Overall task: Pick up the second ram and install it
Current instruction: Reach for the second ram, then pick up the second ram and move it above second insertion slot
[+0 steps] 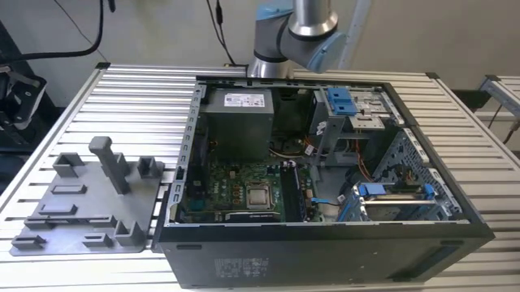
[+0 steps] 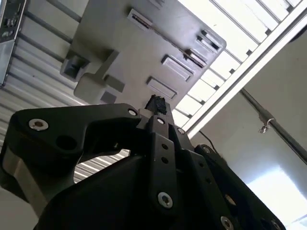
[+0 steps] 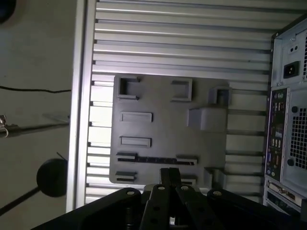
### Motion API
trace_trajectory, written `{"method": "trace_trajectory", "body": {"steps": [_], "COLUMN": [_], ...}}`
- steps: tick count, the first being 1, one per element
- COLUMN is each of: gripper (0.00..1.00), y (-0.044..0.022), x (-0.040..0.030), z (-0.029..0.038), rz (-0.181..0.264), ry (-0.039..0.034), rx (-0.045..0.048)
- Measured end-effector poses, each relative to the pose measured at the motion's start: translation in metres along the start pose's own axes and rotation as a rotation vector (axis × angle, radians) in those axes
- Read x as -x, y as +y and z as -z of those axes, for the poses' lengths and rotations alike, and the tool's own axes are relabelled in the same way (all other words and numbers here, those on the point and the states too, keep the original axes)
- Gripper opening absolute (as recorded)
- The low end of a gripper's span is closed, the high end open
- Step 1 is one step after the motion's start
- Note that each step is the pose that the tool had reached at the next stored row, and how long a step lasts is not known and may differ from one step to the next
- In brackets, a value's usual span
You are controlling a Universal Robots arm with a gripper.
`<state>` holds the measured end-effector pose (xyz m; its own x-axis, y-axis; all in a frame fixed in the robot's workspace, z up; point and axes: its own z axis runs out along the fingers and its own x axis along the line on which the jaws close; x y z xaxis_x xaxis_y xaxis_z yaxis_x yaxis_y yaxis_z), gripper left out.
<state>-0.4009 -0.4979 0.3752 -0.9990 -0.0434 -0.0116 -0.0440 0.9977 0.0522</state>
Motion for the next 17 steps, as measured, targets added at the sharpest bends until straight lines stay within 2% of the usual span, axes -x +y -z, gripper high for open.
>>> {"method": "trace_trajectory", "body": {"steps": [3, 17], "gripper": [0.11, 0.11], "y": [-0.0034, -0.0035], "x": [-0.0007, -0.0006], "z": [-0.0006, -0.0008], "rz": [0.003, 0.003], "ry": [0.0000, 0.0001], "rx": [0.0000, 0.0001]}}
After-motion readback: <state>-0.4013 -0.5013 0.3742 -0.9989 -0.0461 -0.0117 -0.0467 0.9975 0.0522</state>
